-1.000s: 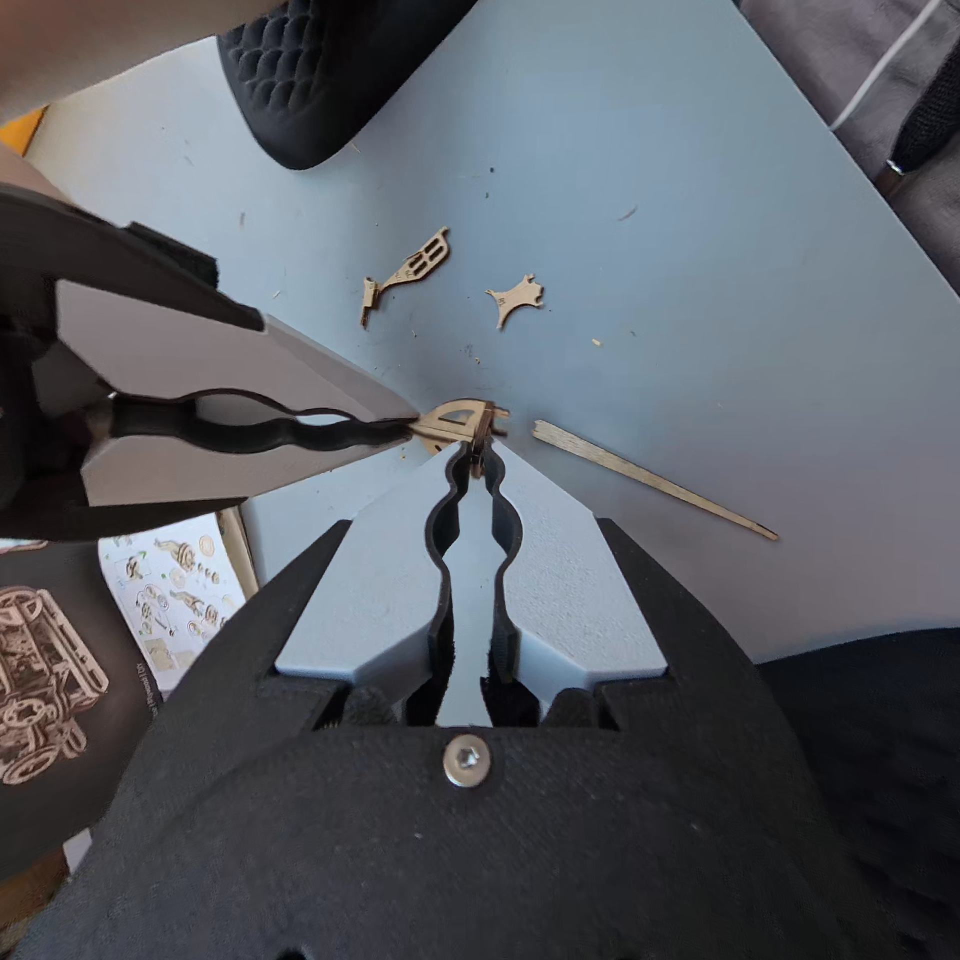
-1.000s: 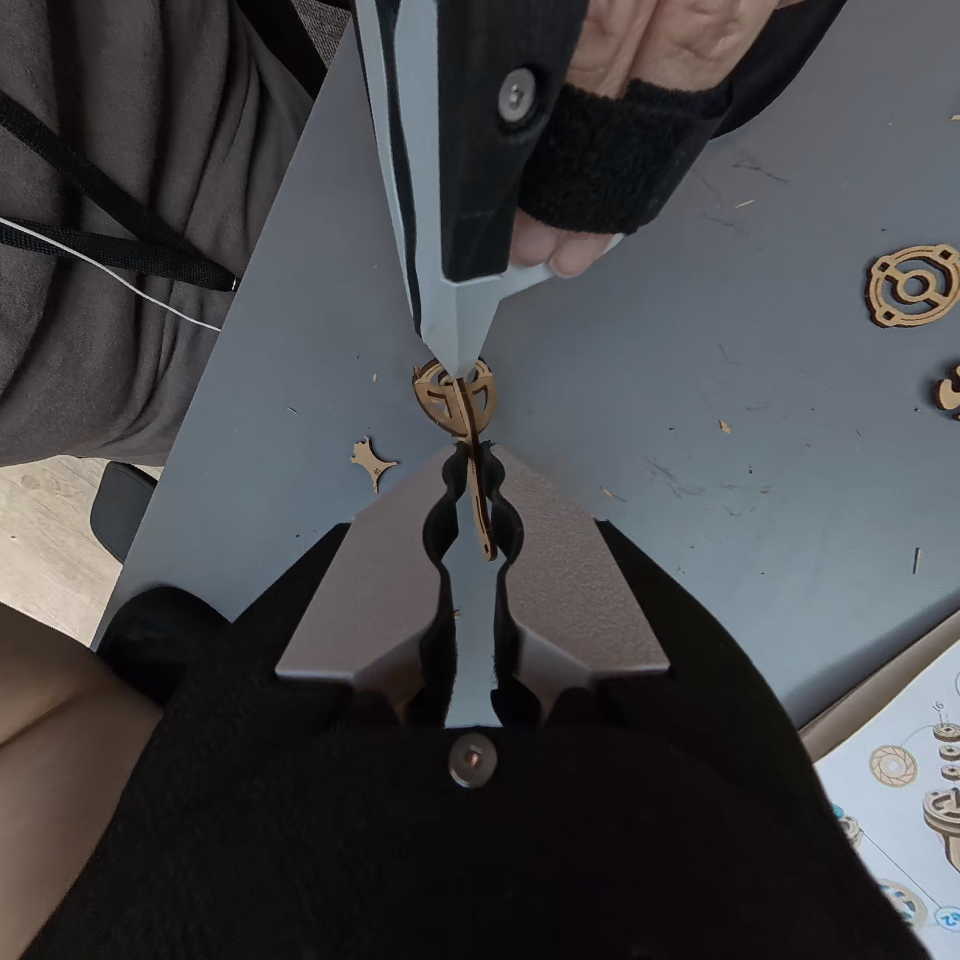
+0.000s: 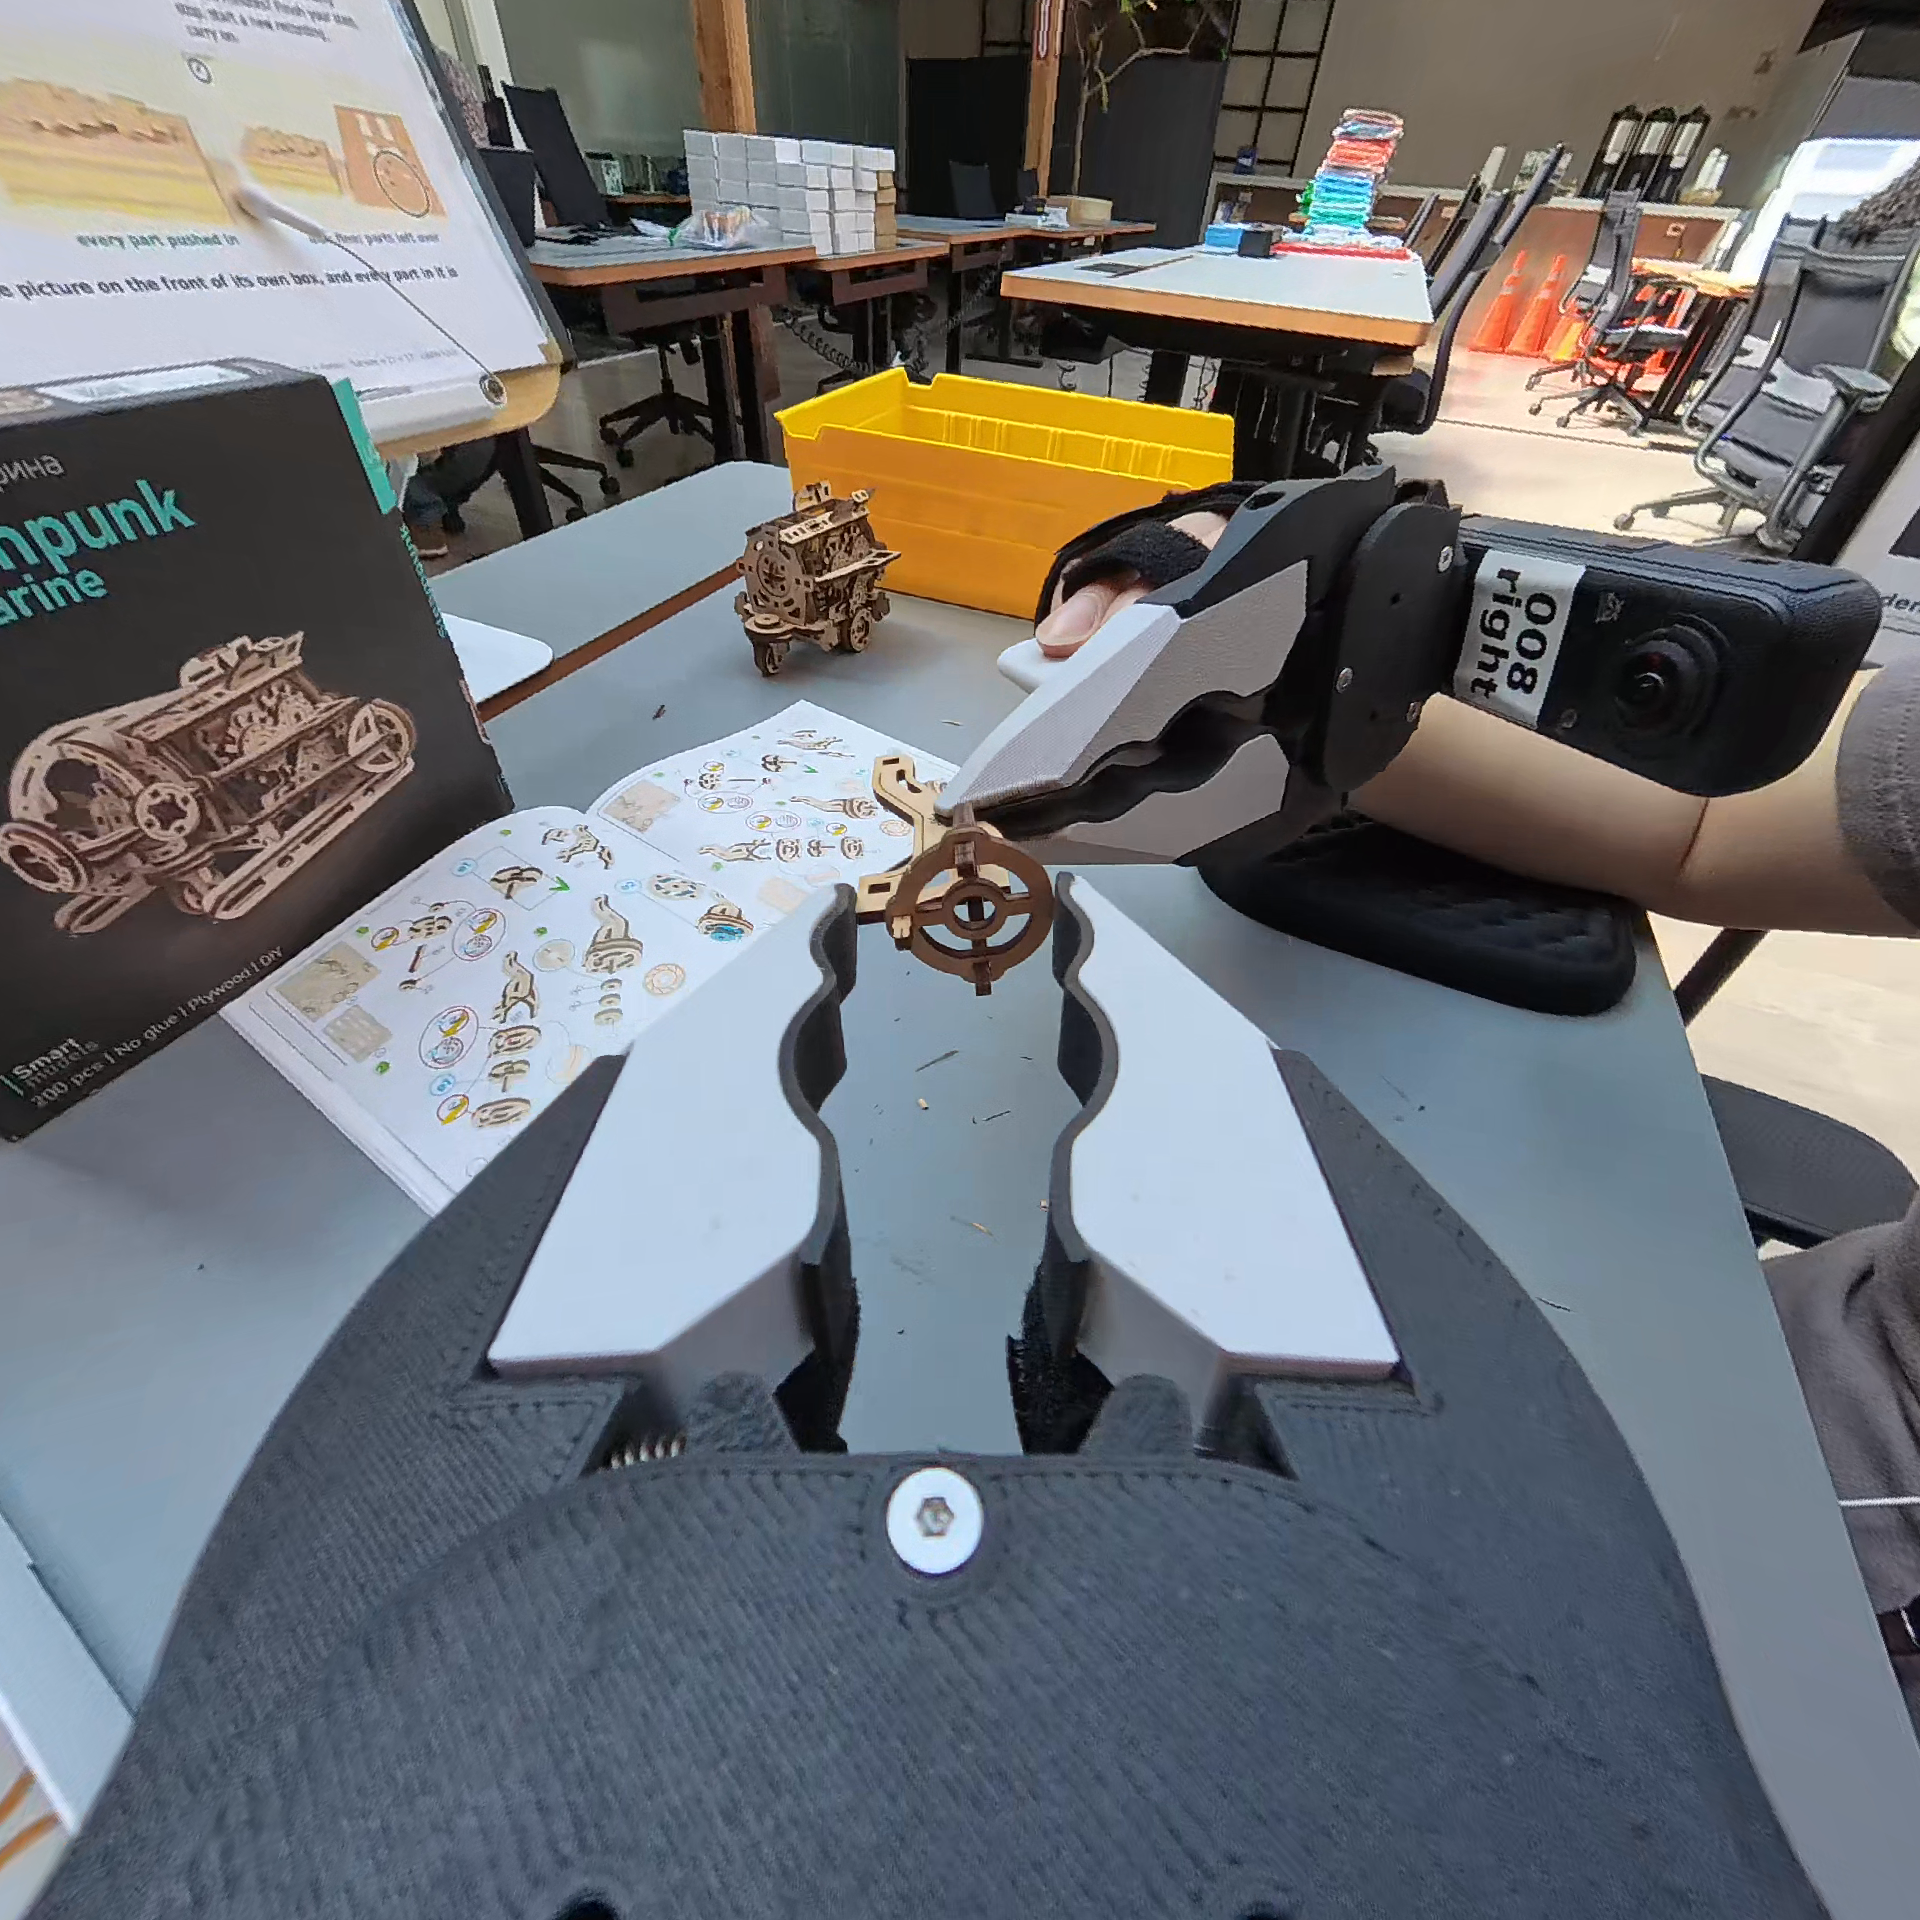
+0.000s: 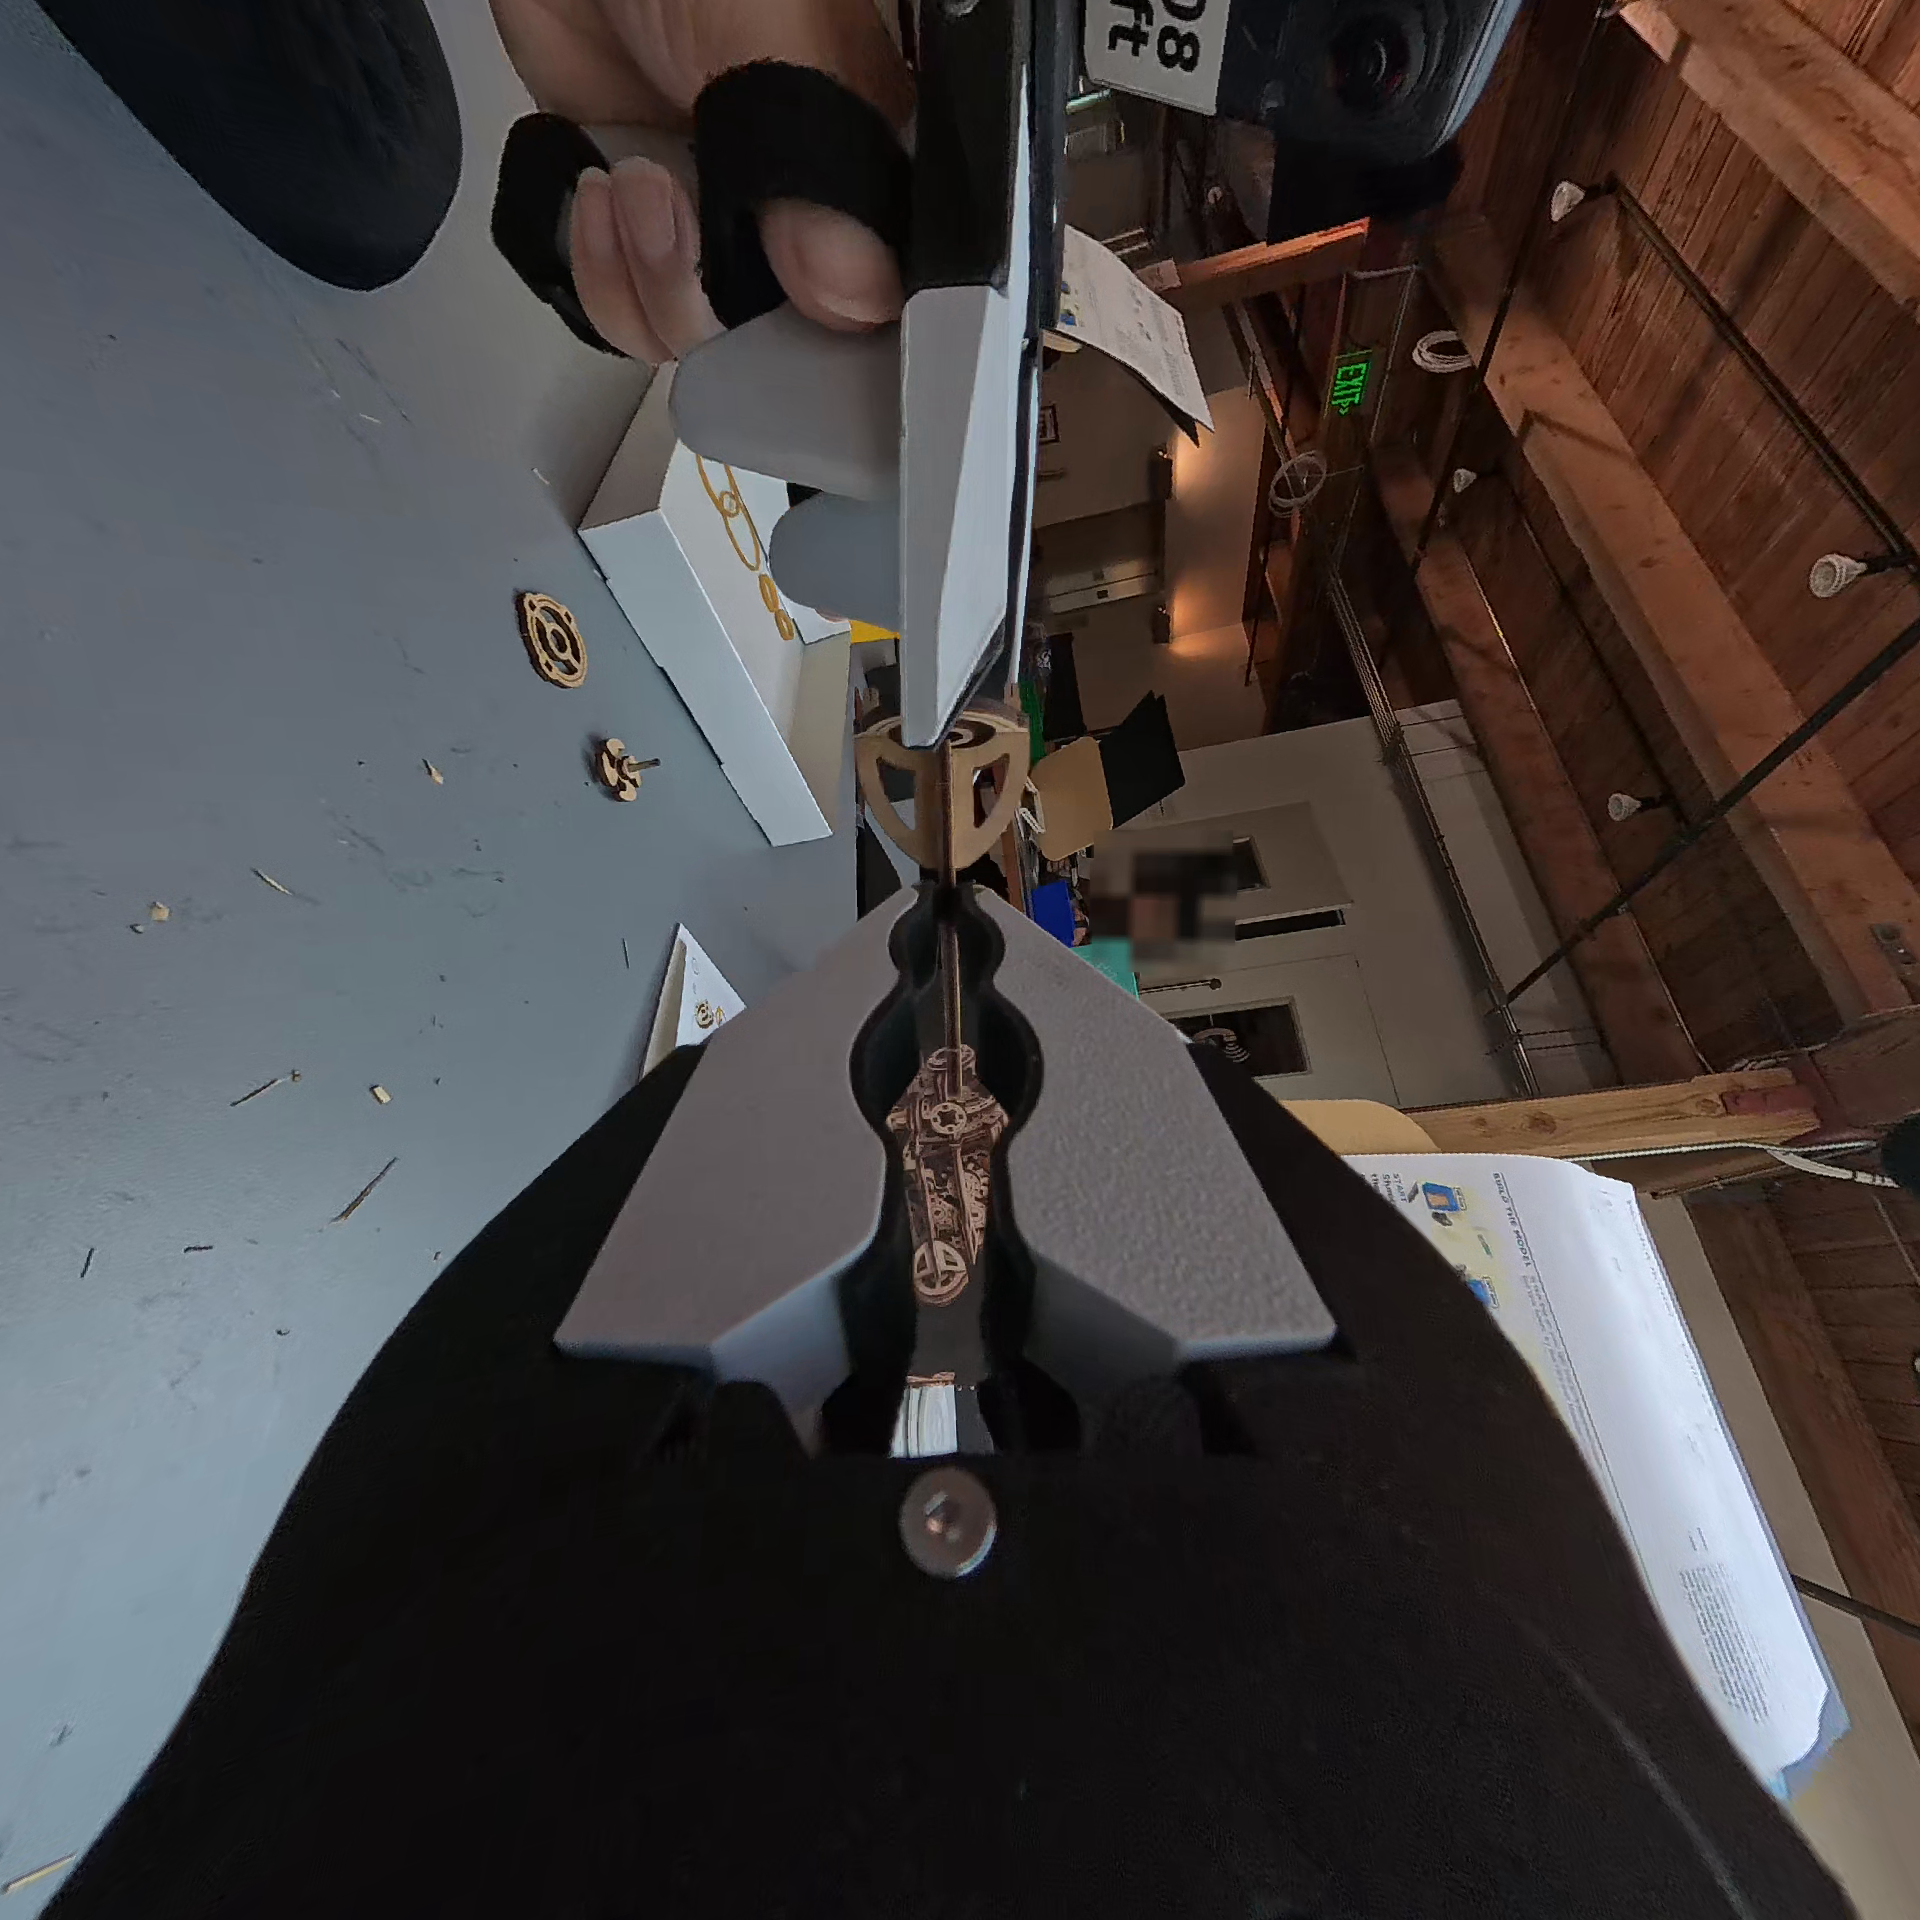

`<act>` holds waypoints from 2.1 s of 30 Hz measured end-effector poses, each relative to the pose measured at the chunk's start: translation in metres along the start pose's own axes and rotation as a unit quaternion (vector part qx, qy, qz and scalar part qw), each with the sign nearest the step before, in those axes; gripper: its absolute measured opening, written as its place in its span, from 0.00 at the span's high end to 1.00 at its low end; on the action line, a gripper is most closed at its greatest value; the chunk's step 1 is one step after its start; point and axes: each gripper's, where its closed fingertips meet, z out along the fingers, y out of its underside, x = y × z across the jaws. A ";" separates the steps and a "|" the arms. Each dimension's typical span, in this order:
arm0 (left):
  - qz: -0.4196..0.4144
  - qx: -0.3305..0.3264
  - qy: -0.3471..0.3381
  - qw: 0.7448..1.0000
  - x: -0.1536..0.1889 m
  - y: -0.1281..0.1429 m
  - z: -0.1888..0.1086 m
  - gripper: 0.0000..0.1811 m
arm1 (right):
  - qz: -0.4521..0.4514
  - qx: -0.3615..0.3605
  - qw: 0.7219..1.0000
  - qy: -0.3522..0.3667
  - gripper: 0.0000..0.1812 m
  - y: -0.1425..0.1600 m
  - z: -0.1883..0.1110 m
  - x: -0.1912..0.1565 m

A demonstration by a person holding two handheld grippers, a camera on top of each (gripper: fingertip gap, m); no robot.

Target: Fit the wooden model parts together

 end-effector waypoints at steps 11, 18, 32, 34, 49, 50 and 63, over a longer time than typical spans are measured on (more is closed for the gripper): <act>0.015 0.015 -0.105 0.994 -0.025 0.019 -0.008 0.80 | 0.109 -0.031 0.994 -0.013 0.82 0.030 -0.003 0.001; 0.049 -0.030 -0.163 0.985 -0.031 0.037 0.001 0.80 | 0.625 -0.008 0.775 -0.091 0.78 0.067 -0.008 0.006; 0.058 -0.050 -0.184 0.980 -0.033 0.047 0.005 0.80 | 0.900 -0.052 0.406 -0.149 0.75 0.052 0.013 -0.065; 0.063 -0.044 -0.187 0.979 -0.032 0.044 0.004 0.80 | 0.910 -0.037 0.383 -0.153 0.76 0.046 0.018 -0.064; 0.089 -0.057 -0.182 0.977 -0.026 0.047 0.008 0.80 | 0.942 0.046 0.297 -0.151 0.86 0.033 0.026 -0.050; 0.091 -0.059 -0.183 0.977 -0.025 0.048 0.009 0.80 | 0.942 0.050 0.292 -0.156 0.87 0.032 0.026 -0.050; 0.126 -0.065 -0.164 0.976 -0.015 0.049 0.013 0.80 | 0.949 0.100 0.238 -0.180 0.99 0.027 0.020 -0.040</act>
